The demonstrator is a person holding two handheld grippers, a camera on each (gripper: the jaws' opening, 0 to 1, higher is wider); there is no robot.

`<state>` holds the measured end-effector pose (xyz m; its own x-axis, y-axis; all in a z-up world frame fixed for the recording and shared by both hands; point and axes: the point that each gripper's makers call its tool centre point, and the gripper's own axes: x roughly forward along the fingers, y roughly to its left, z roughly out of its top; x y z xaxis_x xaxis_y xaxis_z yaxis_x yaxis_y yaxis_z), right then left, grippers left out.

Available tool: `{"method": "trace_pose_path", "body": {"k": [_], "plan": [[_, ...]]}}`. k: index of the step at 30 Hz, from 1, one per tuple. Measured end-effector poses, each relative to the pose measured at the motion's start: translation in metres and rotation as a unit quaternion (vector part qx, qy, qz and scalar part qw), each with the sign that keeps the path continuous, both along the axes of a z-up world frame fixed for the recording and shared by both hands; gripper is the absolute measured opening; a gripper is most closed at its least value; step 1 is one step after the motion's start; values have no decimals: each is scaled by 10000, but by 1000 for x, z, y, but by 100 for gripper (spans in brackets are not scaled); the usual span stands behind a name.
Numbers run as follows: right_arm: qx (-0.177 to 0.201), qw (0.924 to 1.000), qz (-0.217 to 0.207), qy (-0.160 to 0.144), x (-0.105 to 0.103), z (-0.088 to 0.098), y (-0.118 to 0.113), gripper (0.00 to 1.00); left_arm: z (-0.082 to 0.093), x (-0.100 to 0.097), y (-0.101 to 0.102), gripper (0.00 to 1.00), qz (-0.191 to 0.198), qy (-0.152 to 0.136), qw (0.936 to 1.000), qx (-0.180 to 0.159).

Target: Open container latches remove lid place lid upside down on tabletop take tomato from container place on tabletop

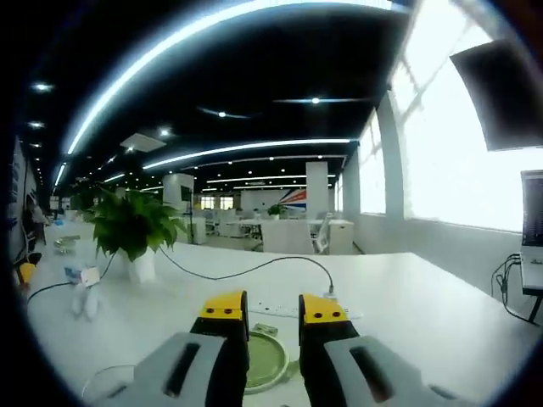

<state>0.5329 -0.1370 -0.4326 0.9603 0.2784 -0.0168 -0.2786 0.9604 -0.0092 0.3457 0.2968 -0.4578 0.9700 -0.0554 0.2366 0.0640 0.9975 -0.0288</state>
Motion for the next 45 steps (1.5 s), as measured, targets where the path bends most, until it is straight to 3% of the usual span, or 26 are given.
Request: {"method": "trace_pose_path", "body": {"k": [8,15,20,28,34,45], "plan": [[87,9996,-251,-2,-10,1,-30,18,0,4,-2,56,-37,-2,10000,-17],[228,9990,-393,-42,-32,0,-60,19,-1,8,-5,56,-96,41,9999,20],[234,9977,-634,-63,-54,-10,-97,19,-1,7,-6,56,-124,50,9999,48],[390,9935,-1068,-17,-67,-20,-156,20,1,5,-5,56,-75,35,10000,46],[467,9920,-1175,23,-80,-32,-177,22,-1,3,-5,56,-37,69,10000,44],[504,9900,-1318,79,-112,-46,-190,23,-4,-2,-3,56,37,98,9999,46]]}}
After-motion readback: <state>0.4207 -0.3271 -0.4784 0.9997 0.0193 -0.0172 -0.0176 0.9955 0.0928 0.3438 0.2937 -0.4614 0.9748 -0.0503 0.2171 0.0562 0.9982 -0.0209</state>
